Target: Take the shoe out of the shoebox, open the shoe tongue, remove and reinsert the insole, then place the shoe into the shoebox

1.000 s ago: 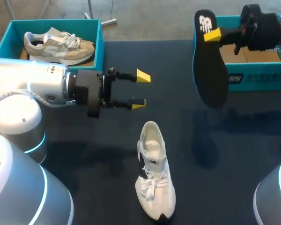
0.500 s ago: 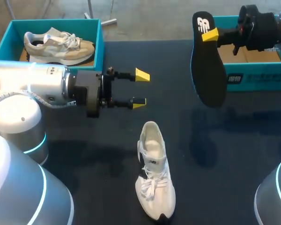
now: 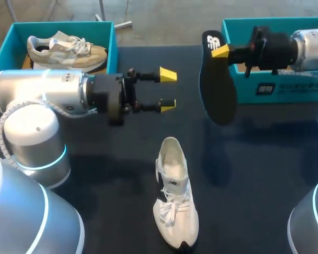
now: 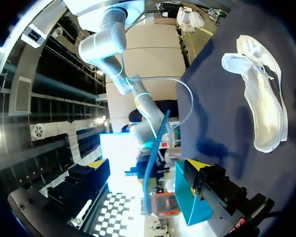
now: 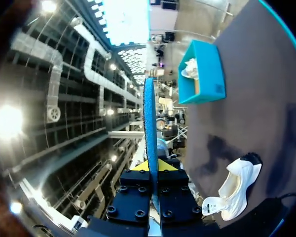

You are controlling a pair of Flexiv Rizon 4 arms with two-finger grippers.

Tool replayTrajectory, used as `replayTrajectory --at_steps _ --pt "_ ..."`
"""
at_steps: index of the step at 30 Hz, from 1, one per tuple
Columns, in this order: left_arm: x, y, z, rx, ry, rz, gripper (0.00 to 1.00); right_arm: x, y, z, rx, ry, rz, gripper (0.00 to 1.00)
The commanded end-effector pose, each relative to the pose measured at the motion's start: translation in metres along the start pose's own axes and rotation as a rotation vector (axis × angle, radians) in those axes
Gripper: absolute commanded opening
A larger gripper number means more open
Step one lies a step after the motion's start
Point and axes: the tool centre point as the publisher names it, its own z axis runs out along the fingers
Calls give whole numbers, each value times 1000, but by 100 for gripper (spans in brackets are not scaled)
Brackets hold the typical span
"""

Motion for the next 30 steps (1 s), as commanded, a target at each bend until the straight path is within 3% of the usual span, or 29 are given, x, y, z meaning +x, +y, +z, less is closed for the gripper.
replayTrajectory --at_steps 1,14,23,30 --pt "-1 4 11 -7 26 14 100 -2 4 6 11 -69 52 0" --pt "-1 4 11 -7 26 14 100 -2 4 6 11 -69 52 0" --pt "-4 15 29 -9 17 -9 100 -18 13 16 13 -55 183 0" --pt "-4 21 42 -22 21 -12 100 -18 14 18 1 -72 202 0"
